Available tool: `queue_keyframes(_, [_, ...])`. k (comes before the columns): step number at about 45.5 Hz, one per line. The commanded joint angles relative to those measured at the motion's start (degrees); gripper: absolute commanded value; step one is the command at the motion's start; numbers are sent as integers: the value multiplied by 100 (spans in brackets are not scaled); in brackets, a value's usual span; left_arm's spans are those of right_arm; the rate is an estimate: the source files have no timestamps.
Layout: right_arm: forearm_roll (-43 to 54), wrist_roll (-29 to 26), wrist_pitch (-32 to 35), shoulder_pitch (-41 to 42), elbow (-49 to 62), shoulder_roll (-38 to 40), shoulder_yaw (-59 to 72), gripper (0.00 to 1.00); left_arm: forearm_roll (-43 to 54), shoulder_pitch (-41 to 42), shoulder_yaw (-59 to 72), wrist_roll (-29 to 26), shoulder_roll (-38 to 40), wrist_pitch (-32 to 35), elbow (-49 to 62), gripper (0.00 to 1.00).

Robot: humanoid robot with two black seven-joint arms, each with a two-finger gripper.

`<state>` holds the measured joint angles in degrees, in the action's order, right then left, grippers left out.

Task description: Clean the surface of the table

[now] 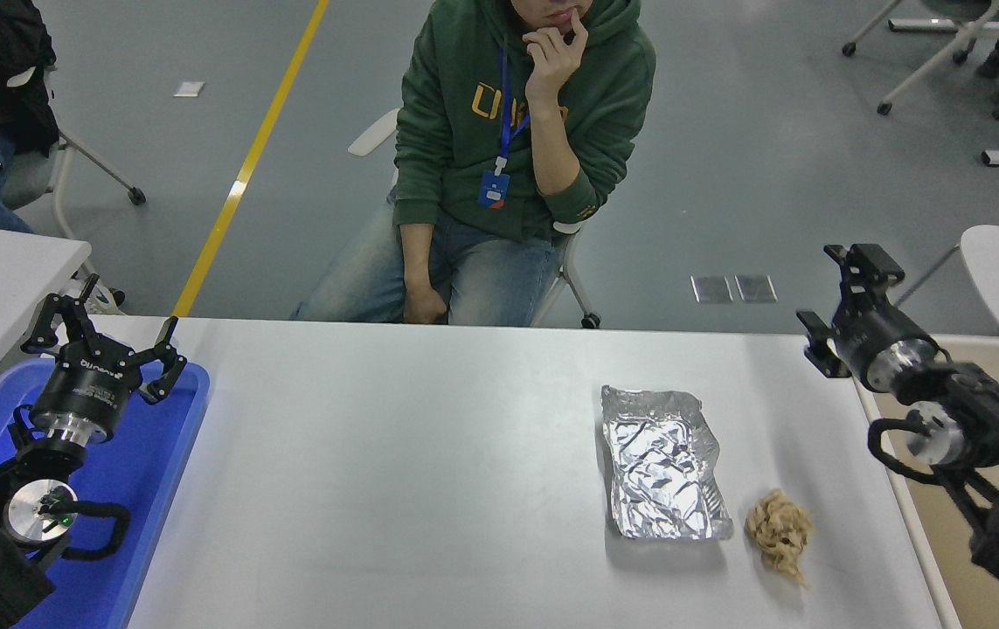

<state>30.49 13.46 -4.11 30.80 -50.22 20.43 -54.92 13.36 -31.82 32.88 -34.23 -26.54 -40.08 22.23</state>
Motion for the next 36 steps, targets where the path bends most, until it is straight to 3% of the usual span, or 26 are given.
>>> queue_keyframes(1, [9, 509, 7, -267, 21, -794, -378, 98, 0, 0, -1, -5, 0, 0, 1, 100])
queue_keyframes(12, [9, 509, 7, -391, 21, -1269, -712, 98, 0, 0, -1, -5, 0, 0, 1, 100])
queue_keyframes(36, [0, 517, 7, -470, 3, -1375, -739, 99, 0, 0, -1, -5, 0, 0, 1, 100])
